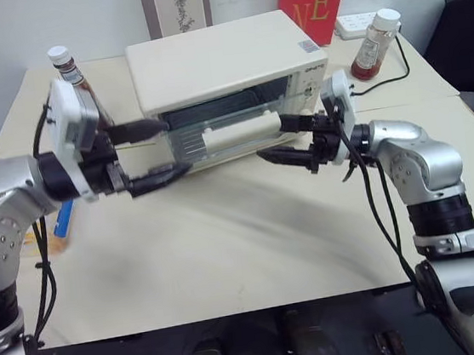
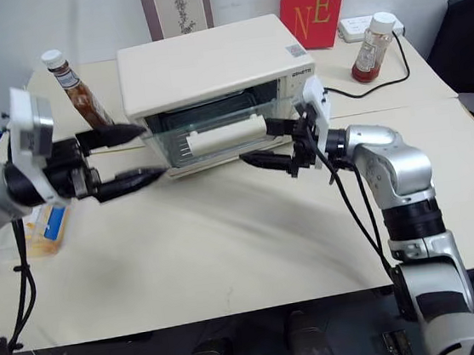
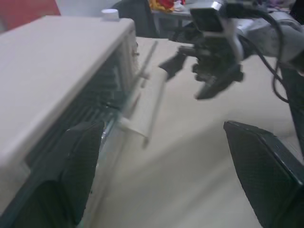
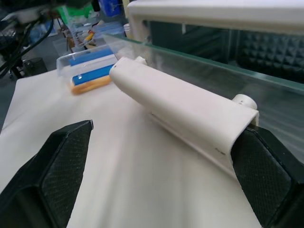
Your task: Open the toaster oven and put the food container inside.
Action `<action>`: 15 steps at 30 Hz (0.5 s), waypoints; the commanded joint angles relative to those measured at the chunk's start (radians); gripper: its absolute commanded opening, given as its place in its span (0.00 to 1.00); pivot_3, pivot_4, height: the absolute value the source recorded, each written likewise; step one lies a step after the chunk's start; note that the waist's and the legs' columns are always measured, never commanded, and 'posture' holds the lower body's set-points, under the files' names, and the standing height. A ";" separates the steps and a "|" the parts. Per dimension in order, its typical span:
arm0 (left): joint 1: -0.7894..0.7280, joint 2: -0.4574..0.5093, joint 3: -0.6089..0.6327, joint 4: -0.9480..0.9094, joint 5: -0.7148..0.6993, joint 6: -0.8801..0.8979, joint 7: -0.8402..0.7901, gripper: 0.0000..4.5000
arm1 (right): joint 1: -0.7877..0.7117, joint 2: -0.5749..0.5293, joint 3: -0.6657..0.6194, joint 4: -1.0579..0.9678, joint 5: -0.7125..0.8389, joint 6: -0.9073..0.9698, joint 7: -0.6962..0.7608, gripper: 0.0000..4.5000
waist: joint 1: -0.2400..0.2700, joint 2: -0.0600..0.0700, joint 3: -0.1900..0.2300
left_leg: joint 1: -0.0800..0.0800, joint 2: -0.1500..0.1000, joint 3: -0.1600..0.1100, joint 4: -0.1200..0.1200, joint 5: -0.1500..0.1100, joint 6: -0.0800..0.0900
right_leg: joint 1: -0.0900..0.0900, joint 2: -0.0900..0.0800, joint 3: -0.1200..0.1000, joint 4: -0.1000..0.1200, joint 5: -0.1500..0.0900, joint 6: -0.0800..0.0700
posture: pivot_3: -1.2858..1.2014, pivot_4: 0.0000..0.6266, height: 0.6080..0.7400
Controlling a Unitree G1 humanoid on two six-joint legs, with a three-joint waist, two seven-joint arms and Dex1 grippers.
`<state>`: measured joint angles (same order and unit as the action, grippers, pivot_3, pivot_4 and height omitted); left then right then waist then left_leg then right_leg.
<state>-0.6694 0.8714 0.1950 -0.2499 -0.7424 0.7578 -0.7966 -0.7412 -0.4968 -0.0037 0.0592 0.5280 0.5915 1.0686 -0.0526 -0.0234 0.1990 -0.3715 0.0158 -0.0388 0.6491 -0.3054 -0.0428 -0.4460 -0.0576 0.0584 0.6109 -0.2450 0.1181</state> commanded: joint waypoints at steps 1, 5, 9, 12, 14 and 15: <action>-0.061 -0.011 -0.048 0.076 0.086 -0.062 -0.008 0.67 | 0.035 0.012 -0.001 -0.107 0.049 -0.009 0.021 1.00 | -0.005 0.000 0.000 | 0.000 0.000 0.000 0.000 0.000 0.000 | 0.000 0.000 0.000 0.000 0.000 0.000 | 0.52 0.24 1.00; -0.121 -0.046 -0.143 0.153 0.181 -0.130 -0.050 0.39 | 0.100 0.022 -0.002 -0.153 0.058 -0.008 0.007 1.00 | -0.007 0.000 0.000 | 0.001 0.000 0.001 0.000 0.000 0.000 | 0.000 0.000 0.001 0.001 0.000 0.000 | 0.52 0.24 1.00; -0.154 -0.078 -0.189 0.190 0.221 -0.173 -0.103 0.11 | 0.128 0.033 -0.010 -0.182 0.067 0.001 -0.018 1.00 | -0.009 0.000 0.000 | 0.002 0.000 0.002 0.000 0.000 0.000 | 0.000 0.000 0.001 0.002 0.000 0.000 | 0.52 0.24 1.00; -0.158 -0.084 -0.211 0.199 0.238 -0.188 -0.151 0.01 | 0.153 0.034 -0.019 -0.209 0.077 0.010 -0.041 1.00 | -0.009 0.000 0.000 | 0.001 0.000 0.001 0.000 0.000 0.000 | 0.000 0.000 0.001 0.002 0.000 0.000 | 0.52 0.24 1.00; -0.136 -0.063 -0.251 0.202 0.288 -0.225 -0.198 0.01 | 0.169 0.033 -0.028 -0.227 0.082 0.013 -0.063 1.00 | -0.008 0.000 0.000 | 0.002 0.000 0.001 0.000 0.000 0.000 | 0.000 0.000 0.001 0.002 0.000 0.000 | 0.52 0.24 1.00; -0.122 -0.055 -0.270 0.207 0.319 -0.251 -0.213 0.01 | 0.178 0.031 -0.033 -0.237 0.082 0.014 -0.076 1.00 | -0.008 0.000 0.000 | 0.002 0.000 0.001 0.000 0.000 0.000 | 0.000 0.000 0.001 0.002 0.000 0.000 | 0.52 0.24 1.00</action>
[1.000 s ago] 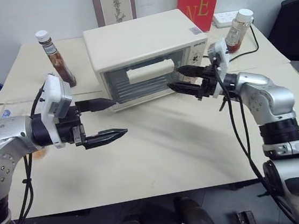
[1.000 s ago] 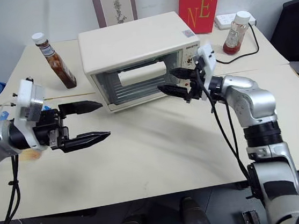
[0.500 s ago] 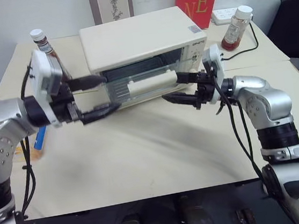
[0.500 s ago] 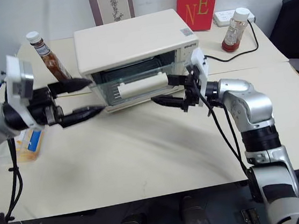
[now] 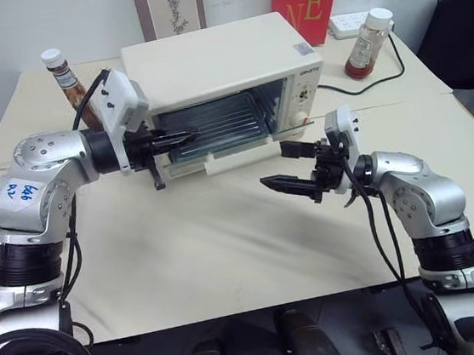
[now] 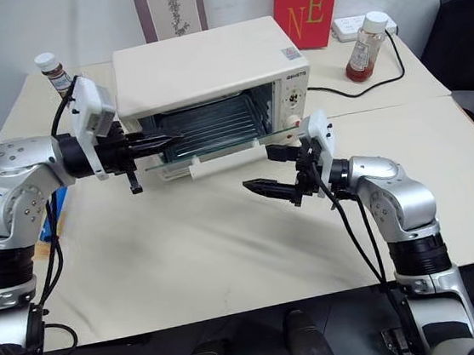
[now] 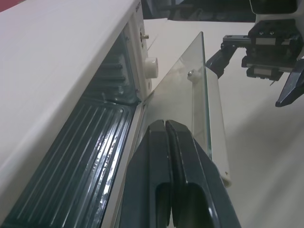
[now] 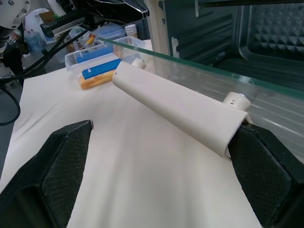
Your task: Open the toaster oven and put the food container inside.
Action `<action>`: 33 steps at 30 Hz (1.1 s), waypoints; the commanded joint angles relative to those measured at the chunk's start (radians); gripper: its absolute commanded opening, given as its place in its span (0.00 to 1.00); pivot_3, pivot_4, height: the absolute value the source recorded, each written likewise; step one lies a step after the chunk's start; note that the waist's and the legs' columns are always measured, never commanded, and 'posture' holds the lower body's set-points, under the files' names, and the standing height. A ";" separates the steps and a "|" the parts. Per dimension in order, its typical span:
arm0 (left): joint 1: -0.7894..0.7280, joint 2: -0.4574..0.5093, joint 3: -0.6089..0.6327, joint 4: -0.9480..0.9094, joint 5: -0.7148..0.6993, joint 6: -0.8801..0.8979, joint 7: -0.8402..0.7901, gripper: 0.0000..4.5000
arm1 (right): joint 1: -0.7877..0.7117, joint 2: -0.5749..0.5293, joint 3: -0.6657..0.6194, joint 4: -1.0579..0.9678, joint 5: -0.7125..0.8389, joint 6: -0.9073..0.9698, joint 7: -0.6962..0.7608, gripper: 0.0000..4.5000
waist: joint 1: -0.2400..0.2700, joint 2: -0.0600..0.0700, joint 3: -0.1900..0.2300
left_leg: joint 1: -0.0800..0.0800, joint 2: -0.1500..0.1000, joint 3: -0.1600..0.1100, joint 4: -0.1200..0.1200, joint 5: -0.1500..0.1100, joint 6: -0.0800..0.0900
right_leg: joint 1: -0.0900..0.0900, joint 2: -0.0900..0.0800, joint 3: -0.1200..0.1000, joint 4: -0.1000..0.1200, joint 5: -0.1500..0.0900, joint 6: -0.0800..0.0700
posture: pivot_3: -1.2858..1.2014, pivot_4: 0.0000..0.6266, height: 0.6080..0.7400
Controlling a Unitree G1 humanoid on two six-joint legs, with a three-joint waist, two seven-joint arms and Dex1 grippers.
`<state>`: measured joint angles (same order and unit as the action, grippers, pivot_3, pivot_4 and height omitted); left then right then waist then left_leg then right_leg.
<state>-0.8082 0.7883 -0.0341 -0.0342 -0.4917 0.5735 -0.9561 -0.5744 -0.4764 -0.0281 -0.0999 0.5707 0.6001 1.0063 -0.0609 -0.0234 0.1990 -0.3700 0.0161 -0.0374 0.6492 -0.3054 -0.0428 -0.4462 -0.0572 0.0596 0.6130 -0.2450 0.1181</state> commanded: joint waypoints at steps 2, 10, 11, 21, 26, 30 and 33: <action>0.034 0.029 -0.072 0.011 0.124 -0.104 -0.059 0.01 | 0.038 -0.005 -0.020 -0.107 0.029 0.009 -0.046 1.00 | 0.004 0.000 0.000 | 0.000 0.000 0.000 0.000 0.000 0.000 | 0.000 0.000 0.000 0.000 0.000 0.000 | 0.52 0.24 1.00; 0.090 -0.032 -0.101 -0.027 0.179 -0.127 -0.052 0.01 | 0.327 -0.243 -0.177 -0.311 0.055 0.044 -0.043 1.00 | 0.034 0.000 0.000 | -0.002 -0.001 -0.001 0.003 0.000 0.000 | 0.001 -0.001 0.001 -0.002 0.001 0.001 | 0.52 0.24 1.00; 0.101 -0.035 -0.101 -0.033 0.184 -0.128 -0.051 0.01 | 0.362 -0.273 -0.215 -0.334 0.068 0.054 -0.038 1.00 | 0.035 0.000 0.000 | -0.002 -0.001 -0.001 0.004 0.000 0.000 | 0.002 -0.001 0.001 -0.003 0.001 0.001 | 0.52 0.24 1.00; 0.259 -0.024 -0.147 -0.022 0.311 -0.205 -0.030 0.01 | 0.484 -0.491 -0.524 -0.466 0.423 0.255 0.027 1.00 | 0.029 0.000 0.000 | 0.003 0.000 0.000 0.007 0.001 0.001 | 0.006 0.001 0.002 -0.002 0.001 0.001 | 0.52 0.24 1.00; 0.348 -0.023 -0.127 -0.057 0.344 -0.190 0.017 0.01 | 0.357 -0.520 -0.470 -0.426 0.460 0.252 0.004 1.00 | 0.034 0.000 0.000 | 0.002 -0.001 -0.002 0.009 0.001 0.002 | 0.007 0.001 0.002 -0.003 0.001 0.001 | 0.52 0.24 1.00; 0.474 -0.018 0.022 -0.194 0.246 -0.042 0.079 0.01 | 0.212 -0.511 -0.355 -0.379 0.448 0.235 0.020 1.00 | 0.028 0.000 0.000 | 0.002 0.000 -0.002 0.009 0.000 0.002 | 0.007 0.000 0.001 -0.003 0.001 0.001 | 0.52 0.24 1.00; 0.588 -0.024 0.195 -0.324 0.128 0.119 0.129 0.14 | 0.110 -0.486 -0.265 -0.325 0.421 0.218 0.040 1.00 | 0.025 0.000 0.000 | 0.002 0.000 -0.002 0.008 0.000 0.003 | 0.006 0.001 0.001 -0.002 0.000 0.001 | 0.52 0.24 1.00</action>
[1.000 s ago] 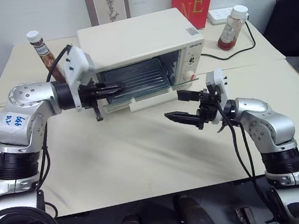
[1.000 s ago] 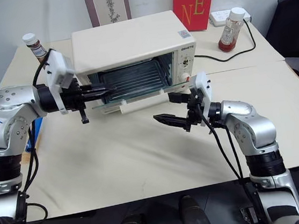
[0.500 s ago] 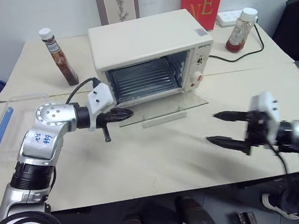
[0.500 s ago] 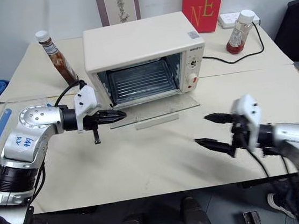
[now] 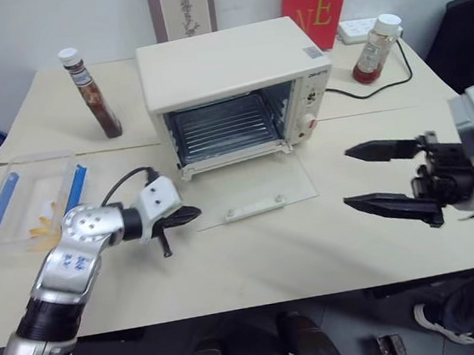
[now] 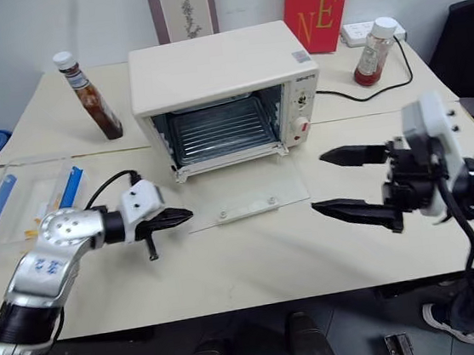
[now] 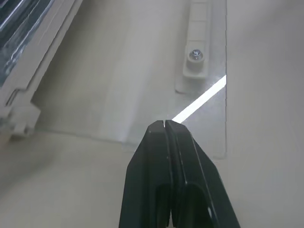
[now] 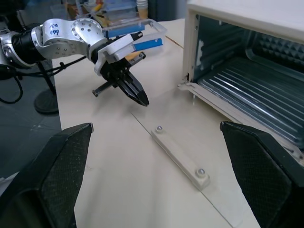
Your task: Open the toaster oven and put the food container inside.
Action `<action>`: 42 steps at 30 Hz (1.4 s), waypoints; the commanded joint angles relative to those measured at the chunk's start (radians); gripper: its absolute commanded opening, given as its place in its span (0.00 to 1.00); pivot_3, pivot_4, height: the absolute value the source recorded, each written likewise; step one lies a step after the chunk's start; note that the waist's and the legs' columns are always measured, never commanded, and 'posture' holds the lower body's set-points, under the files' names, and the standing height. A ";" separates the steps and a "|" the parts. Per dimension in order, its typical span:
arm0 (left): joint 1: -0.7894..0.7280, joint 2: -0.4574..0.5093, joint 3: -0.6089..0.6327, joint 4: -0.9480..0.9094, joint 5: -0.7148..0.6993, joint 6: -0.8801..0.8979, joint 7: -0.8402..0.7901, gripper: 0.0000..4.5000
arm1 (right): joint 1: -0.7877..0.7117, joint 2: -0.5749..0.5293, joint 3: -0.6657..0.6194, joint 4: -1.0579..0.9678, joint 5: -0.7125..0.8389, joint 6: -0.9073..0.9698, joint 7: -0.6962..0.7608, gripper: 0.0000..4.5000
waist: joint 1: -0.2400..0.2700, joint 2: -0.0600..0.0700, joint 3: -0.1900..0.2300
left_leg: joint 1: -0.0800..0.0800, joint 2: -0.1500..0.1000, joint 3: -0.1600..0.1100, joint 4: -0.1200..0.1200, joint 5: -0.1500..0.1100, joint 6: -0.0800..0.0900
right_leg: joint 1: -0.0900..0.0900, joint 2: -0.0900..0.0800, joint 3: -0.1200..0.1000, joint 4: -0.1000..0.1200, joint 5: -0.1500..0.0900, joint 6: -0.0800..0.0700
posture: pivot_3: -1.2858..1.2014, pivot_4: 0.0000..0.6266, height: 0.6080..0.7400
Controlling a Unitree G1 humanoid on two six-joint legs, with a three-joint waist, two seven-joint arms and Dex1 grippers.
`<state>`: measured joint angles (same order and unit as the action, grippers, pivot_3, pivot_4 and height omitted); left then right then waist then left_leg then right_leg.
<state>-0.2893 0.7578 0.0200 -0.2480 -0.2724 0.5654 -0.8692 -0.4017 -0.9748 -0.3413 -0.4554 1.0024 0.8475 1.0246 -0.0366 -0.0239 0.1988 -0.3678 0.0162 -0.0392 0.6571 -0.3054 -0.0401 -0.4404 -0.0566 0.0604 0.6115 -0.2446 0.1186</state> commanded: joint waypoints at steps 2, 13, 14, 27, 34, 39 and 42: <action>0.132 0.000 0.227 -0.187 -0.146 0.198 0.070 0.25 | -0.104 0.023 0.091 0.065 -0.030 -0.042 0.046 1.00 | 0.004 0.000 0.000 | -0.001 0.000 0.000 0.000 0.000 0.000 | -0.002 0.000 0.000 0.000 0.000 0.000 | 0.52 0.24 1.00; 0.521 -0.230 0.931 -0.502 -0.443 0.549 0.319 0.92 | -0.419 0.170 0.373 0.389 -0.236 -0.174 0.283 1.00 | 0.014 -0.001 0.000 | -0.002 0.000 0.000 0.001 -0.001 -0.001 | -0.002 -0.002 -0.003 -0.001 -0.001 -0.002 | 0.52 0.24 1.00; 0.506 -0.255 0.965 -0.492 -0.475 0.580 0.356 0.99 | -0.433 0.181 0.386 0.407 -0.246 -0.175 0.299 1.00 | 0.014 -0.001 0.000 | -0.002 -0.001 -0.002 0.001 -0.001 -0.001 | -0.001 -0.002 -0.004 -0.001 -0.001 -0.002 | 0.52 0.24 1.00; -0.152 -0.501 1.353 -0.393 -0.474 1.049 0.995 1.00 | -0.456 0.254 0.391 0.448 -0.304 -0.218 0.368 1.00 | 0.009 -0.003 -0.001 | -0.001 -0.002 -0.006 0.002 -0.001 -0.006 | 0.001 -0.003 -0.006 -0.001 0.000 0.000 | 0.52 0.24 1.00; -0.345 -0.527 1.385 -0.324 -0.434 1.049 1.313 1.00 | -0.423 0.247 0.357 0.416 -0.300 -0.205 0.333 1.00 | 0.007 -0.004 -0.001 | -0.001 -0.001 -0.004 0.002 -0.002 -0.010 | 0.001 -0.003 -0.005 -0.001 0.000 0.000 | 0.52 0.24 1.00; -0.378 -0.468 1.386 -0.241 -0.430 1.049 1.423 1.00 | -0.406 0.246 0.343 0.400 -0.298 -0.201 0.314 1.00 | 0.008 -0.004 -0.001 | -0.002 -0.001 -0.004 0.002 -0.002 -0.011 | 0.000 -0.003 -0.005 -0.001 0.000 0.000 | 0.52 0.24 1.00; -0.410 -0.411 1.379 -0.154 -0.411 1.049 1.459 1.00 | -0.393 0.249 0.333 0.387 -0.297 -0.195 0.299 1.00 | 0.009 -0.004 -0.001 | -0.002 -0.001 -0.004 0.002 -0.002 -0.011 | 0.000 -0.003 -0.005 -0.001 0.000 0.000 | 0.52 0.24 1.00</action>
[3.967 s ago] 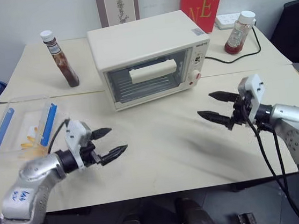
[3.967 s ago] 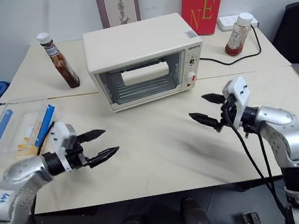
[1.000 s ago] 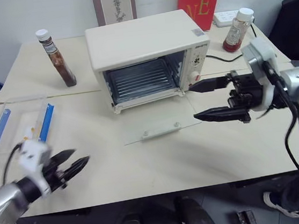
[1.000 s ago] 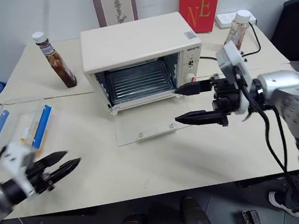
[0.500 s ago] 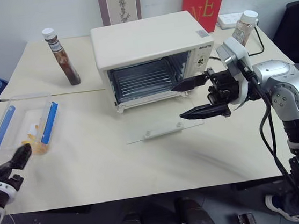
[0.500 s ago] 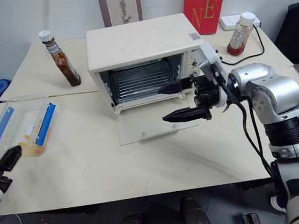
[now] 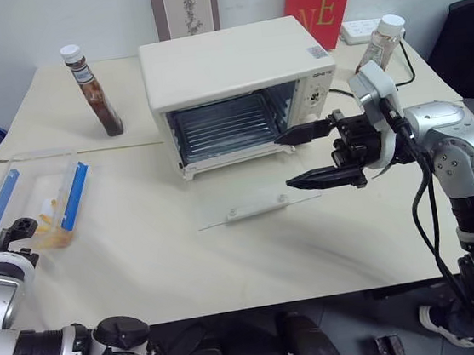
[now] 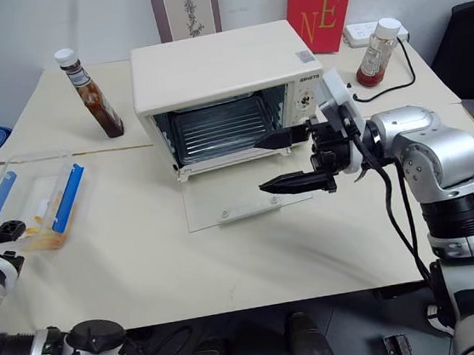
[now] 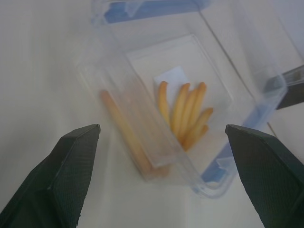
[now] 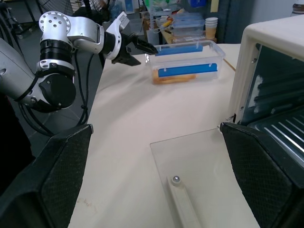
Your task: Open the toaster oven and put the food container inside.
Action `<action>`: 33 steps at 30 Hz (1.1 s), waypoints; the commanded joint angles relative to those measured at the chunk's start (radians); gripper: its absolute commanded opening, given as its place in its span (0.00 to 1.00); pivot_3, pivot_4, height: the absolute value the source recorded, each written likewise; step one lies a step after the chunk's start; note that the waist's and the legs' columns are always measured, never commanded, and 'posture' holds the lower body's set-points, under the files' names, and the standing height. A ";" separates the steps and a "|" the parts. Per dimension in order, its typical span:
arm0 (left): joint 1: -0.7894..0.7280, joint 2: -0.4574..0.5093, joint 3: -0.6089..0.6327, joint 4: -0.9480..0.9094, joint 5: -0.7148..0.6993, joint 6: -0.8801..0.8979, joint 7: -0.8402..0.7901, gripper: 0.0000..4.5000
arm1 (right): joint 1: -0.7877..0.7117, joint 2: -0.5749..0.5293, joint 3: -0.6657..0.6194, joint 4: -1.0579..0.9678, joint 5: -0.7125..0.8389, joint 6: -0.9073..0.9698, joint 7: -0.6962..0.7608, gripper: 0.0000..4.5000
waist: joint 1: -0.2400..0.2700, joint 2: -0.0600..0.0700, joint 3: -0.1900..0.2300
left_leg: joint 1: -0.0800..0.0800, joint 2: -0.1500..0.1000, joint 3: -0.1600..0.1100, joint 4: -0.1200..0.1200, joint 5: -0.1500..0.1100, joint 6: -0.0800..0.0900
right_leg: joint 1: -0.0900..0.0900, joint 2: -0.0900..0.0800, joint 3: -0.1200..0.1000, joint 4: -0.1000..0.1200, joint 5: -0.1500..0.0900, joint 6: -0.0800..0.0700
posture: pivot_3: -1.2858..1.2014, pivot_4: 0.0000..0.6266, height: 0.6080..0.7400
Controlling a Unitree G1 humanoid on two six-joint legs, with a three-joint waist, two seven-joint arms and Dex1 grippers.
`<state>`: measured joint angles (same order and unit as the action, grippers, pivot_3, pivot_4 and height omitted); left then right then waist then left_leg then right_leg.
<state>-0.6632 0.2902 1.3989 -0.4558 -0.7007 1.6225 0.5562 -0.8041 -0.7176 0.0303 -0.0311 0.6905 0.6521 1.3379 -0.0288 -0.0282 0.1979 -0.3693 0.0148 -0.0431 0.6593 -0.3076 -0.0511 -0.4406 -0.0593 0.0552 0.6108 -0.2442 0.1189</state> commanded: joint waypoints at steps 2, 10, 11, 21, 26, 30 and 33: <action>-0.070 0.089 -0.009 0.119 0.031 -0.008 0.044 1.00 | 0.016 -0.005 -0.041 -0.047 0.019 0.005 -0.021 1.00 | 0.001 0.000 0.000 | 0.000 0.000 0.000 0.000 0.000 0.000 | 0.000 0.000 0.000 0.000 0.000 0.000 | 0.52 0.24 1.00; -0.222 0.116 -0.035 0.298 0.184 -0.008 0.082 0.96 | 0.016 -0.002 -0.055 -0.076 0.044 0.026 -0.054 1.00 | 0.002 -0.001 0.000 | -0.001 -0.001 0.000 0.000 0.000 -0.001 | 0.000 -0.001 0.000 0.000 0.000 0.001 | 0.52 0.24 1.00; -0.236 0.108 -0.041 0.300 0.198 -0.008 0.086 0.91 | 0.015 -0.004 -0.059 -0.080 0.048 0.030 -0.060 1.00 | 0.002 -0.001 0.000 | -0.001 -0.001 0.000 0.000 0.000 -0.001 | 0.000 0.000 0.000 0.000 0.000 0.001 | 0.52 0.24 1.00; -0.292 0.133 -0.049 0.313 0.358 -0.008 0.059 0.28 | 0.044 -0.019 -0.102 -0.116 0.082 0.074 -0.107 1.00 | -0.001 -0.001 0.000 | -0.002 0.000 0.001 -0.001 0.000 -0.002 | -0.002 -0.001 0.000 0.000 0.000 0.001 | 0.52 0.24 1.00; -0.157 0.282 -0.248 0.371 0.350 -0.008 -0.098 0.03 | 0.067 -0.061 -0.131 -0.132 0.099 0.109 -0.109 1.00 | -0.003 -0.004 0.001 | -0.002 0.000 0.001 -0.001 0.000 -0.002 | -0.003 0.000 0.001 0.000 0.000 0.001 | 0.52 0.24 1.00; -0.037 0.394 -0.341 0.405 0.320 -0.008 -0.222 0.02 | 0.096 -0.101 -0.175 -0.137 0.136 0.186 -0.151 1.00 | -0.001 -0.004 0.000 | -0.002 0.000 0.002 -0.003 0.000 -0.002 | -0.004 -0.001 0.001 0.000 0.000 0.001 | 0.52 0.24 1.00; 0.072 0.444 -0.393 0.412 0.230 -0.008 -0.310 0.02 | 0.145 -0.132 -0.195 -0.172 0.155 0.207 -0.141 1.00 | 0.001 -0.004 0.000 | -0.002 0.000 0.002 -0.003 0.000 -0.002 | -0.003 -0.002 0.001 -0.001 0.000 0.000 | 0.52 0.24 1.00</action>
<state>-0.6150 0.7073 1.0288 -0.0310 -0.4124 1.6219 0.2996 -0.6705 -0.8272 -0.1278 -0.1647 0.8157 0.8509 1.1923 -0.0274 -0.0325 0.1982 -0.3713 0.0144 -0.0412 0.6565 -0.3075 -0.0530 -0.4439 -0.0610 0.0561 0.6096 -0.2440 0.1191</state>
